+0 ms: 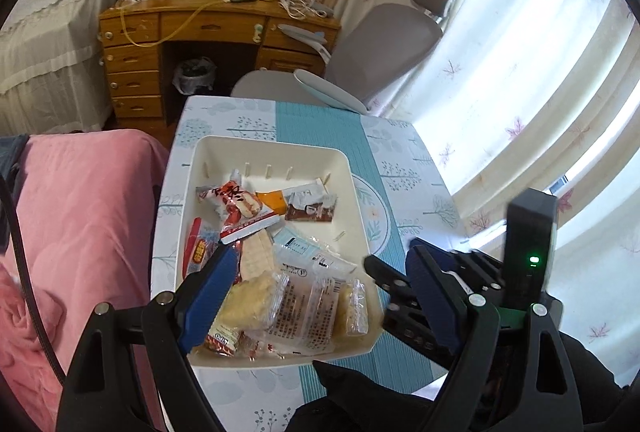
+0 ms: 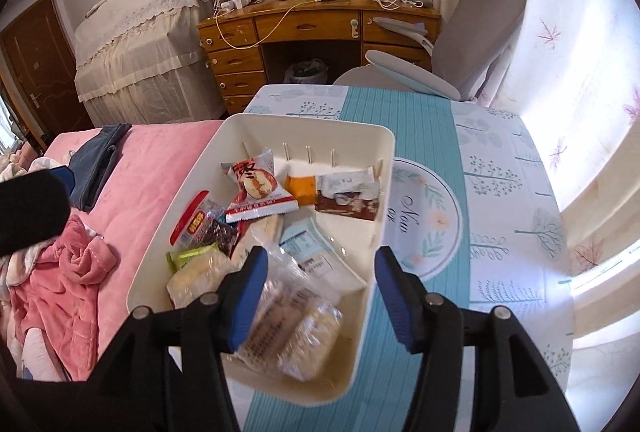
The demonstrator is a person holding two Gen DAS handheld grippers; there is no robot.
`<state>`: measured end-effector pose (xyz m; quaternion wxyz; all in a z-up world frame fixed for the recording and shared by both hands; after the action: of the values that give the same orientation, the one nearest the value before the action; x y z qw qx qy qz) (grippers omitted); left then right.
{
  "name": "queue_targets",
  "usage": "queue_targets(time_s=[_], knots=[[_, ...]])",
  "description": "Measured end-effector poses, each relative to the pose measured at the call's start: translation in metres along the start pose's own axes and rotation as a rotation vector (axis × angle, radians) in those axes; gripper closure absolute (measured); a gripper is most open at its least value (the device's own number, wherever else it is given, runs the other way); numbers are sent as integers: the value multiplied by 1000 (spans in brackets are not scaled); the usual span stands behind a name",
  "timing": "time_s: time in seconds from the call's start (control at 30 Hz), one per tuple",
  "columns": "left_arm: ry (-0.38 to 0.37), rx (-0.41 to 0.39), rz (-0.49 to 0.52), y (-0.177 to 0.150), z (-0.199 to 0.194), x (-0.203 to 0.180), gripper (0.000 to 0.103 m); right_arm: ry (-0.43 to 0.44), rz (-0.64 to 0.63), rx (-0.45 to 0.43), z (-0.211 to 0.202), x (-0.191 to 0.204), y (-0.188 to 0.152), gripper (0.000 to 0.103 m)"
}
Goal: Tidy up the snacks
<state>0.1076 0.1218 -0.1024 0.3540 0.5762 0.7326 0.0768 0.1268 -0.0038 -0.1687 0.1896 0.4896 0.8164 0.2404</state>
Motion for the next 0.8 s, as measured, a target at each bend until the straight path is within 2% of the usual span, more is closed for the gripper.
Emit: queue_targets(time_s=[0.07,0.23,0.33,0.43,0.53,0.6,0.67,0.8], knots=[[9,-15,-13,-5,-4,-2,18,0,7,0,-10,-7,-9,37],[34,-33,-49,-25,-15,-18,18,2,55,21,-41,-33,-35,34],[49,-19,-57,-40,-17,-36,18,-16,89,47,-66,-54,-57,22],[40,0,-41,-58,-22,-59,17,25,140,66,-90,-70,-80,16],[57,11,-42,-74,-27,-77,17,57,144,116,-107,-79,-100,16],[74,28,-48,-85,-30,-88,14,70,136,141,-120,-83,-110,14],[74,32,-52,-94,-36,-97,11,85,137,159,-129,-85,-116,8],[160,11,-31,-115,-47,-112,4,154,151,183,-149,-80,-126,4]])
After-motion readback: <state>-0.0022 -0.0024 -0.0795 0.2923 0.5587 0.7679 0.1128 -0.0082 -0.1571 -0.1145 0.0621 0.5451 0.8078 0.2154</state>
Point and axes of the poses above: each gripper's, at about its wrist camera, not at the fingertips, and z roughly the way its jaws point, x to its left, y to its top, the point moved 8 cm from there along z, roughly the way its jaws point, and after that the axes turned 13 degrees about -z, right-handed, at the moved point
